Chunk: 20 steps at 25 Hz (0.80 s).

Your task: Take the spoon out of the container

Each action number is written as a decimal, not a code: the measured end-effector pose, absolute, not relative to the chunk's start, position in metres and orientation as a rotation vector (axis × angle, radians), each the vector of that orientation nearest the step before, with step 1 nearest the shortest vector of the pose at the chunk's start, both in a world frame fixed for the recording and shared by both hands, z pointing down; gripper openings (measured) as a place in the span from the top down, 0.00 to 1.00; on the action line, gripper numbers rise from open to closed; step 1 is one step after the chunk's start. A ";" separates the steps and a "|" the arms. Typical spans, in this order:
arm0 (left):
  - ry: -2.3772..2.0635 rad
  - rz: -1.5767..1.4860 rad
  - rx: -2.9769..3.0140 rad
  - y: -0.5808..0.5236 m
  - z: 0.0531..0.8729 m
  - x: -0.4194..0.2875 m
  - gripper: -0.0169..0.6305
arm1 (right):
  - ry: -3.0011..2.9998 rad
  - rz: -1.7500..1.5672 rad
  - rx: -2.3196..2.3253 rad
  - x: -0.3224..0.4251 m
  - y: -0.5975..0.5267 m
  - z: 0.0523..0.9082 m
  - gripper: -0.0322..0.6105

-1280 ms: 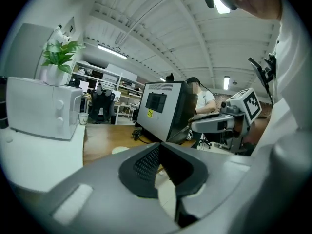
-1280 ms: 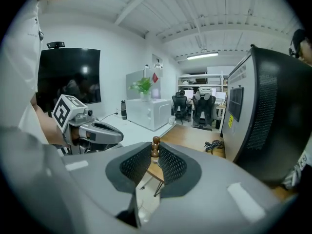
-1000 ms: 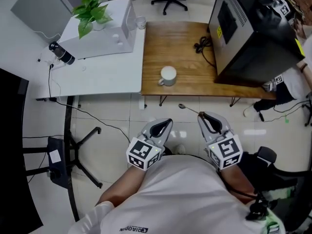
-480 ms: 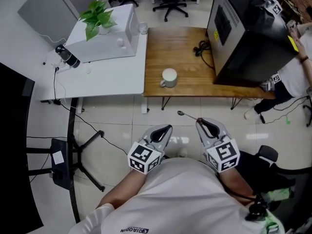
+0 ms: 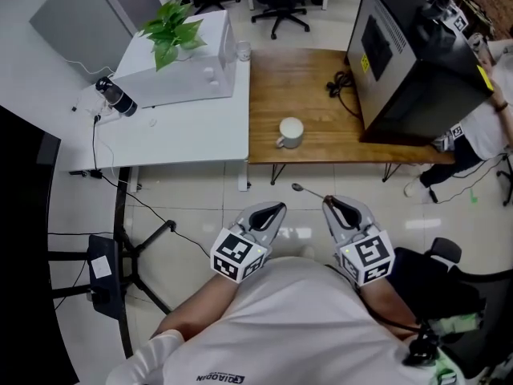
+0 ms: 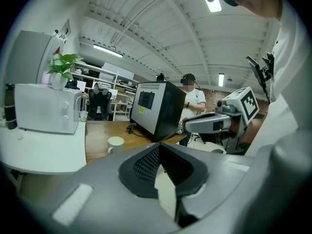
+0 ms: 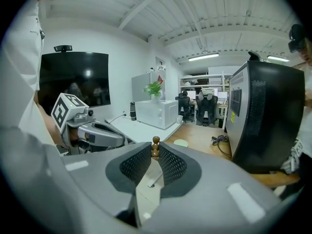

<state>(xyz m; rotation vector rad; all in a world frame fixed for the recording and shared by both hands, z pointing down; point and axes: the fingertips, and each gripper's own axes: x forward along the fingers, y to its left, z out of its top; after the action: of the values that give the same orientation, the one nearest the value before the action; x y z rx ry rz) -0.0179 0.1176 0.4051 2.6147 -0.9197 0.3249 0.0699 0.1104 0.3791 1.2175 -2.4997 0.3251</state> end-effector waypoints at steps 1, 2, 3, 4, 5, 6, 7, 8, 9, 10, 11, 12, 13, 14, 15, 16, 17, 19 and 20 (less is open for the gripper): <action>-0.915 0.323 2.618 0.118 0.406 -0.020 0.97 | -2.495 0.324 1.223 0.068 0.111 0.380 0.87; -0.909 0.323 2.619 0.120 0.407 -0.021 0.97 | -2.489 0.327 1.230 0.067 0.112 0.381 0.87; -0.901 0.324 2.618 0.121 0.408 -0.021 0.97 | -2.482 0.332 1.235 0.066 0.113 0.383 0.86; -0.894 0.325 2.617 0.123 0.410 -0.022 0.97 | -2.475 0.339 1.237 0.065 0.114 0.384 0.87; -0.888 0.326 2.617 0.124 0.410 -0.023 0.97 | -2.468 0.344 1.237 0.064 0.117 0.386 0.87; -0.884 0.325 2.617 0.126 0.411 -0.023 0.97 | -2.460 0.347 1.238 0.064 0.119 0.388 0.86; -0.882 0.322 2.617 0.127 0.411 -0.024 0.97 | -2.454 0.349 1.240 0.064 0.121 0.389 0.86; -0.882 0.319 2.616 0.127 0.412 -0.025 0.97 | -2.450 0.349 1.245 0.064 0.122 0.389 0.87; -0.881 0.317 2.613 0.127 0.413 -0.026 0.97 | -2.449 0.349 1.250 0.064 0.122 0.389 0.87; -0.879 0.316 2.611 0.127 0.414 -0.027 0.97 | -2.449 0.347 1.253 0.063 0.123 0.389 0.87; -0.875 0.316 2.610 0.128 0.414 -0.027 0.97 | -2.448 0.345 1.253 0.062 0.124 0.389 0.87; -0.870 0.315 2.611 0.128 0.415 -0.026 0.97 | -2.445 0.343 1.249 0.062 0.126 0.389 0.87; -0.866 0.315 2.612 0.129 0.415 -0.026 0.97 | -2.443 0.341 1.246 0.061 0.127 0.389 0.87; -0.862 0.314 2.613 0.130 0.415 -0.025 0.97 | -2.442 0.341 1.243 0.061 0.128 0.390 0.87; -0.859 0.315 2.614 0.130 0.415 -0.025 0.97 | -2.443 0.341 1.242 0.061 0.128 0.391 0.87; -0.857 0.316 2.616 0.130 0.415 -0.024 0.97 | -2.444 0.341 1.243 0.061 0.128 0.391 0.87; -0.856 0.316 2.617 0.129 0.415 -0.024 0.97 | -2.443 0.340 1.245 0.061 0.128 0.391 0.87; -0.857 0.316 2.620 0.129 0.414 -0.024 0.97 | -2.440 0.339 1.247 0.062 0.128 0.392 0.87; -0.858 0.316 2.621 0.129 0.414 -0.024 0.97 | -2.439 0.338 1.248 0.062 0.128 0.392 0.87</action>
<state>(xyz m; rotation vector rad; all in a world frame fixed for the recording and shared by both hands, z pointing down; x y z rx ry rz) -0.0241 0.1289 0.4142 2.6212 -0.8576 0.3157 0.0615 0.1276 0.3918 1.2482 -2.4391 0.3377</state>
